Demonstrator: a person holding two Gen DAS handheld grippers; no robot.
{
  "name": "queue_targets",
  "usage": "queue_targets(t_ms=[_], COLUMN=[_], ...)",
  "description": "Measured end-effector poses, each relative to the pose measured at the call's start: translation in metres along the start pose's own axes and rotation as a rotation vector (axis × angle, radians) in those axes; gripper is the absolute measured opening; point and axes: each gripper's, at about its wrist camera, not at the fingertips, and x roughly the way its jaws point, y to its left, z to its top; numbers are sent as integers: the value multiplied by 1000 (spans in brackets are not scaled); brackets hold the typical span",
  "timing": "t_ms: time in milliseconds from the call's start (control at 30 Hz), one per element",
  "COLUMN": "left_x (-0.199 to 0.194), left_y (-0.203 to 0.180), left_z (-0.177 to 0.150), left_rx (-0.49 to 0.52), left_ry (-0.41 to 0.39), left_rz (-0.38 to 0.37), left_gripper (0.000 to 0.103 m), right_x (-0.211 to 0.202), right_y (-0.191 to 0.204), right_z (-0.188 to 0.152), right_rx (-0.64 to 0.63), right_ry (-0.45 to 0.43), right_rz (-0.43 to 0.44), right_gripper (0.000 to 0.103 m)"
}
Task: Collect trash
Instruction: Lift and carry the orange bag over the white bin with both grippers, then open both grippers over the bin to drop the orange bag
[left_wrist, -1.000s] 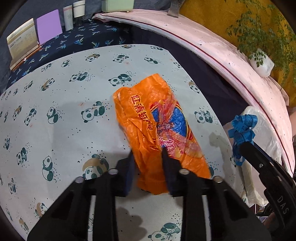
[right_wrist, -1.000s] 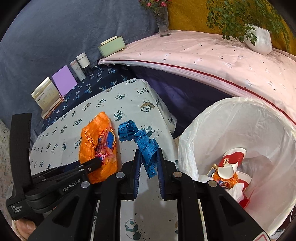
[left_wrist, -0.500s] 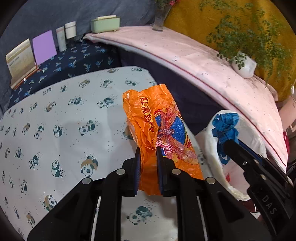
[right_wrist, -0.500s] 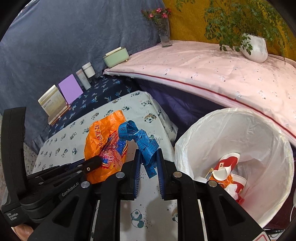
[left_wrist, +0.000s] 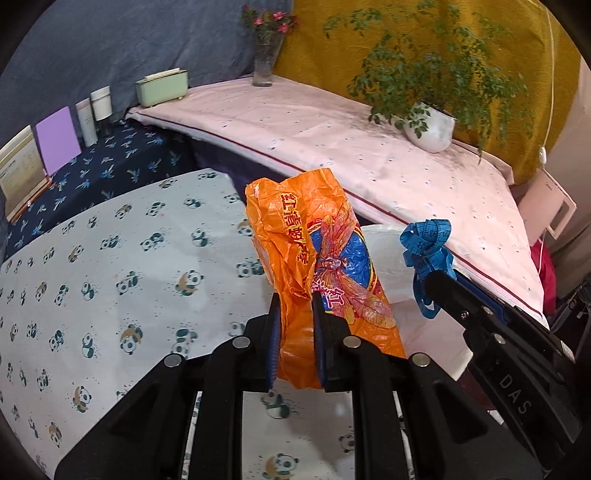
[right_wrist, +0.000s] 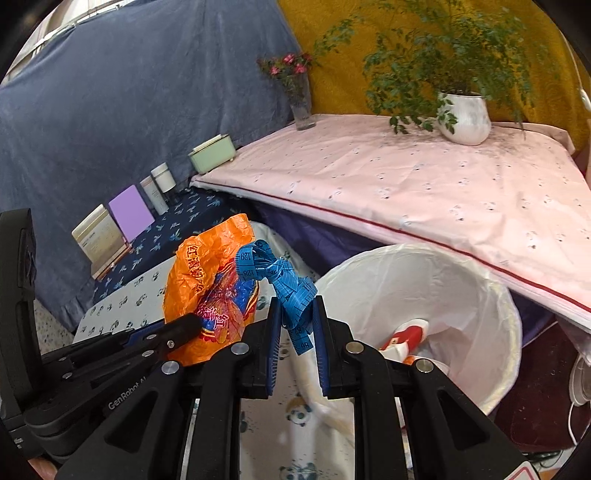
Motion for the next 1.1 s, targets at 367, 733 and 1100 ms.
queue_targets(t_ms=[367, 733, 1100], left_x=[0, 6, 10], left_y=[-43, -65, -72], left_z=[-2, -1, -2], left_rx=[60, 91, 105], left_ry=[1, 11, 18], left_rz=[-41, -54, -59], left_gripper=[15, 15, 15], right_x=[-25, -35, -37], right_y=[-41, -61, -70], right_z=[-1, -3, -4], right_rx=[49, 80, 94], right_ry=[-30, -39, -38], right_rz=[-54, -79, -87], right_gripper=[16, 16, 16])
